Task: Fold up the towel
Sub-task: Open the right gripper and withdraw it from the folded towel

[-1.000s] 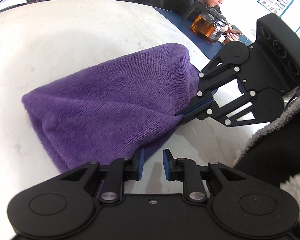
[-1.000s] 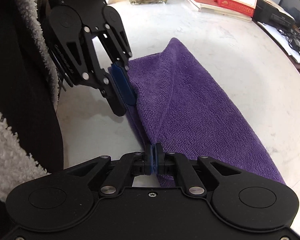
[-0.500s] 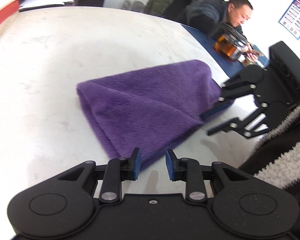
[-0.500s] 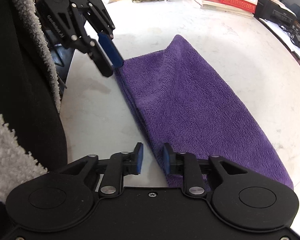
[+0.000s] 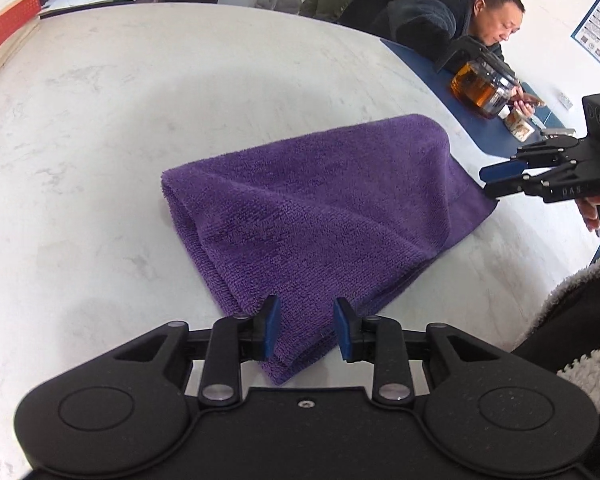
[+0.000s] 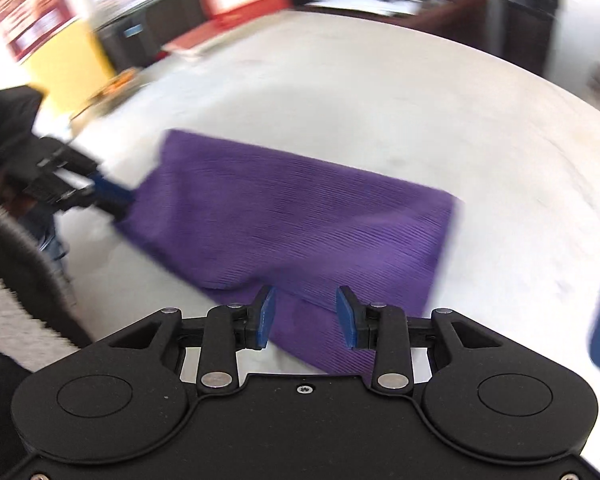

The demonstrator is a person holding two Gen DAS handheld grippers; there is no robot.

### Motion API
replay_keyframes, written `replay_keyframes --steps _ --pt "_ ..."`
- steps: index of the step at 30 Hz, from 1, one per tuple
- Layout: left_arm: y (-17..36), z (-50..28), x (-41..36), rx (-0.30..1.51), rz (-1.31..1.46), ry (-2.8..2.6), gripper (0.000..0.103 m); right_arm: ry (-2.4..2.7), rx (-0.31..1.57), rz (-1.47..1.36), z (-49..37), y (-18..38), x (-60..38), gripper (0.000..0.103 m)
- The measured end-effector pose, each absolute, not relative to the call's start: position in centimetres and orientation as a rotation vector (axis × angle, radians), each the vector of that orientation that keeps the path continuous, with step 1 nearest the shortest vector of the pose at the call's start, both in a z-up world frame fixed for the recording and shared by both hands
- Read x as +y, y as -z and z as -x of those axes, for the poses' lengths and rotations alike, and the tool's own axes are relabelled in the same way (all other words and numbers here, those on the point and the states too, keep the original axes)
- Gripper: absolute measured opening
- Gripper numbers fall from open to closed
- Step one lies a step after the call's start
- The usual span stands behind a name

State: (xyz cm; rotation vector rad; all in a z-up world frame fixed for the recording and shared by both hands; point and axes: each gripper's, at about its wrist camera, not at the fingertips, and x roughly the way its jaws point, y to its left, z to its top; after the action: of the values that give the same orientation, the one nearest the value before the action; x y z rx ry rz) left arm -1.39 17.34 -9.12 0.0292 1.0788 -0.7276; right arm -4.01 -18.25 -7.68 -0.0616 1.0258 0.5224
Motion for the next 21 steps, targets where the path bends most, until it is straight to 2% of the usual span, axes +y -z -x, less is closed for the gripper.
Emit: replay_keyframes --steps 19,21 --pt "9.4 1.1 17.2 1.108 -0.035 0.732 0.029 -0.436 1.057 -0.102 0.1 11.8 -20.2 0.033" --pt "9.4 1.1 17.2 1.108 -0.034 0.733 0.029 -0.442 1.070 -0.114 0.6 11.8 -20.6 0.028"
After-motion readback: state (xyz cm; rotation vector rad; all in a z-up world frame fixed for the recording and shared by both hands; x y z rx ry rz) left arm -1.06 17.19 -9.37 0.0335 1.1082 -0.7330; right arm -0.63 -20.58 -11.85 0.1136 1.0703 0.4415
